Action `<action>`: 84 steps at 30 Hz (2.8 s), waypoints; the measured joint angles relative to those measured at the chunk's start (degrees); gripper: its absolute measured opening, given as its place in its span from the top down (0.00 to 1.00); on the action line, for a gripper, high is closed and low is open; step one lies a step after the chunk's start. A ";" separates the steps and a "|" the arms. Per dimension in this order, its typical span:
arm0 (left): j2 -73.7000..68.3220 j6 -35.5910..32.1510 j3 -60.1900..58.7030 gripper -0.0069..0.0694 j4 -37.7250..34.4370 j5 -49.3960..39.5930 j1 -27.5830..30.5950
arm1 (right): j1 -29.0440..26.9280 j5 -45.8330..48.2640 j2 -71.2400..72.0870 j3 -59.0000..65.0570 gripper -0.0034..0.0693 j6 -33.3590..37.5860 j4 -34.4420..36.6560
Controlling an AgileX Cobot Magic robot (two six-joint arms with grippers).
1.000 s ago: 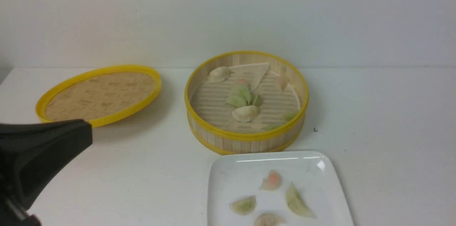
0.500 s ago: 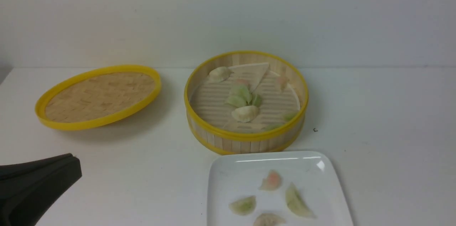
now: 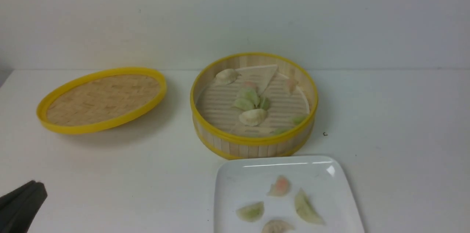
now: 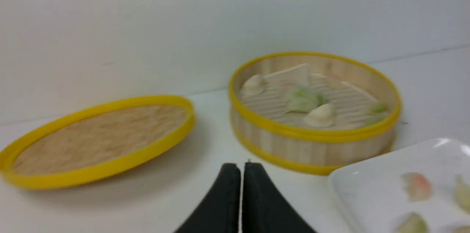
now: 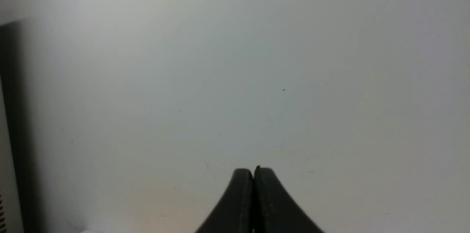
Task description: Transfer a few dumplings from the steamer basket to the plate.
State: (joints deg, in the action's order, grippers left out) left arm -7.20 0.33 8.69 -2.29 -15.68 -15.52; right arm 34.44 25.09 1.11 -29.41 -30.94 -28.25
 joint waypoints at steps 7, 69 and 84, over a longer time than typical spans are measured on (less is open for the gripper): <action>7.60 -0.33 -10.19 0.92 0.24 -1.97 6.91 | 0.00 0.00 0.00 0.00 0.97 0.00 0.00; 7.83 -0.33 -10.31 0.92 0.50 -5.97 6.97 | -30.47 1.77 0.00 27.29 0.97 28.50 29.21; 7.83 -0.33 -10.31 0.92 0.55 -6.11 6.97 | -32.88 -2.70 -0.13 30.47 0.97 28.50 27.50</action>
State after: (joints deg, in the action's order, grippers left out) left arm 0.64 0.00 -1.62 -1.74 -21.79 -8.55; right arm 1.57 22.39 0.98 1.06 -2.44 -0.75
